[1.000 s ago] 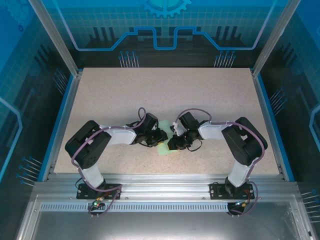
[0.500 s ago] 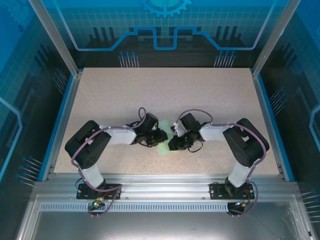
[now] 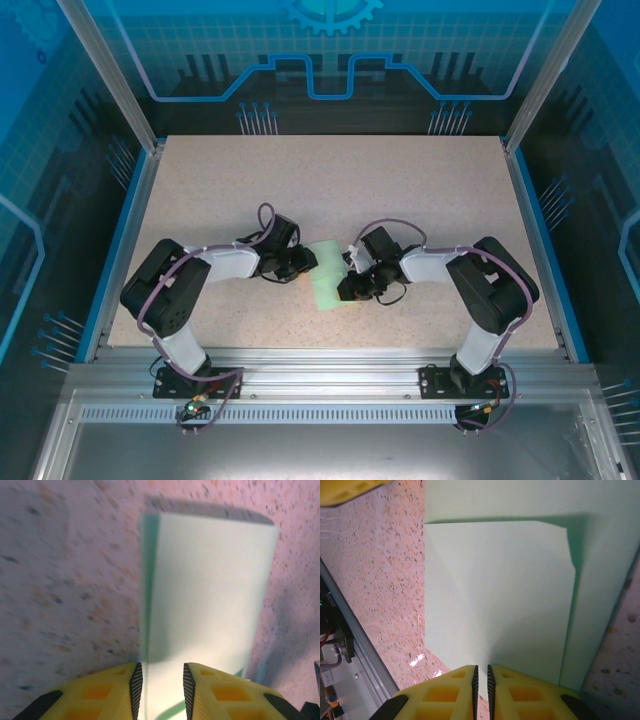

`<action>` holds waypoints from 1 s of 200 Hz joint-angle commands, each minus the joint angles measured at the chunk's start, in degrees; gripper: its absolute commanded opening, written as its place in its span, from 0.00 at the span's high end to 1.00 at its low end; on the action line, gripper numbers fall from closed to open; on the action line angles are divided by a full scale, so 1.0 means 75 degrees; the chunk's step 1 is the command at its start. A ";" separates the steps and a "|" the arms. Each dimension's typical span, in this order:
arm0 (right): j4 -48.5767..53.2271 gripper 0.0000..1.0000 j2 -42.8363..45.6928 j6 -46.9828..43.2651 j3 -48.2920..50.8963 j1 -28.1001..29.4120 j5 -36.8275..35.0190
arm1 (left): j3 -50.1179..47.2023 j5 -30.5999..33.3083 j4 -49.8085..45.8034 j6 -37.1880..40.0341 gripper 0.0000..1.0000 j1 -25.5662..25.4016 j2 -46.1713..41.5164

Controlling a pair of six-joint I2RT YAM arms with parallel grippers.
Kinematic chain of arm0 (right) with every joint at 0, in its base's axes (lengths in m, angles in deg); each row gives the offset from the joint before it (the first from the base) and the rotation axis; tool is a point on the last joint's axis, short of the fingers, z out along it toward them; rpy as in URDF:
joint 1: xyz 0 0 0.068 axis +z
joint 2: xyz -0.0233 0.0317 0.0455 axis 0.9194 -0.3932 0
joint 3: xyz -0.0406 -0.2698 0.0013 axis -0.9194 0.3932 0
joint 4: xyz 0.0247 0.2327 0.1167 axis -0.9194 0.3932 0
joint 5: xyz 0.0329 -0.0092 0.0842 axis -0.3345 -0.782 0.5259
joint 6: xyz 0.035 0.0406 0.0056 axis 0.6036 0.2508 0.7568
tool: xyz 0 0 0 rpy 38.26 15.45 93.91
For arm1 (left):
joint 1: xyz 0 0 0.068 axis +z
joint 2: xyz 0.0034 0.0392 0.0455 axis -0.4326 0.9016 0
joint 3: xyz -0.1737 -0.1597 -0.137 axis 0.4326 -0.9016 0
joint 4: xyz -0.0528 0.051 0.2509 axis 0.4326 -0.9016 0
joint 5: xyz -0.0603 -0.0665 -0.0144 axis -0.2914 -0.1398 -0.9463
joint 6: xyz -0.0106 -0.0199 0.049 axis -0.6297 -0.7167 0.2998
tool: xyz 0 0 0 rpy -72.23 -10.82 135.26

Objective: Fold a paper plane with a square sheet of paper (pick it up from the middle)
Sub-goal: Fold the triangle a second time at the center of the table.

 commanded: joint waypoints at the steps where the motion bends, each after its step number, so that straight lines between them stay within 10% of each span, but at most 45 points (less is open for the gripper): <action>1: 0.0941 0.84 -0.0294 0.0117 0.0356 -0.0116 -0.0566 | 0.0158 0.0129 -0.0374 0.0414 0.68 0.0198 -0.0339; 61: 0.0891 0.84 -0.0153 0.0308 0.0194 -0.0096 -0.0559 | -0.0054 -0.0682 -0.0048 -0.0101 0.61 -0.0003 -0.1384; 200: 0.0879 0.84 -0.0048 0.0458 0.0106 -0.0082 -0.0612 | -0.0991 -0.0496 0.1414 -0.0964 0.65 -0.0952 0.0173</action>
